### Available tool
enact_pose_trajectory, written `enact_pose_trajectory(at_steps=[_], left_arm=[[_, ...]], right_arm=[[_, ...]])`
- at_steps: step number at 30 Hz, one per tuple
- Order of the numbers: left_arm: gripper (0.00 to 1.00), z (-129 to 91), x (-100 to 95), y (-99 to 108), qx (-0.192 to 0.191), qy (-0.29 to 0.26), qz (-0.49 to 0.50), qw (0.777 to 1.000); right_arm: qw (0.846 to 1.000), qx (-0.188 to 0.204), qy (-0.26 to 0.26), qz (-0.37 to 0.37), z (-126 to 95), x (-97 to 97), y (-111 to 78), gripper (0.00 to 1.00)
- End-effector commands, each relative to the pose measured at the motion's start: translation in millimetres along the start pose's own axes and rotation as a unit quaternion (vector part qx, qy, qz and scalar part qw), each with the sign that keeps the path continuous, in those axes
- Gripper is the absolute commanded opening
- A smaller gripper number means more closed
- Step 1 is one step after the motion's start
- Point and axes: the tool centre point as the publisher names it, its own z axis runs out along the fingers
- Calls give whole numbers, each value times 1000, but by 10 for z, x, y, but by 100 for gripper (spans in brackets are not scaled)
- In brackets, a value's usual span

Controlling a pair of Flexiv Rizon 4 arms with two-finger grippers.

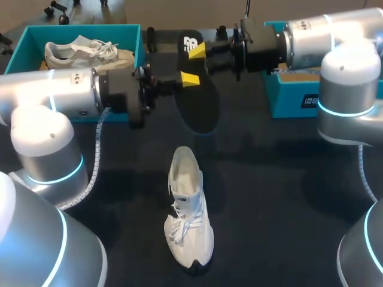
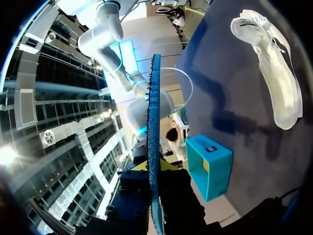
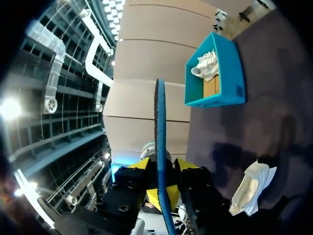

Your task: Take the shoe out of the shoebox, open the shoe tongue, remove and reinsert the insole, then place the shoe into the shoebox

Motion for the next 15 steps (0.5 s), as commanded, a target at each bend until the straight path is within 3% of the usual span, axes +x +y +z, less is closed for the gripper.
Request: enact_pose_trajectory(at_steps=[1,12,15], left_arm=[[0,-142,23,-19,-4,7,-3,1000],[0,-503,86,34,-11,37,-45,998],[0,-587,127,66,-12,63,-124,990]], right_arm=[[1000,-5,-2,-2,-61,4,-68,100],[1000,-14,-11,-6,-224,-20,-164,100],[1000,-19,-13,-11,-238,-19,-171,100]])
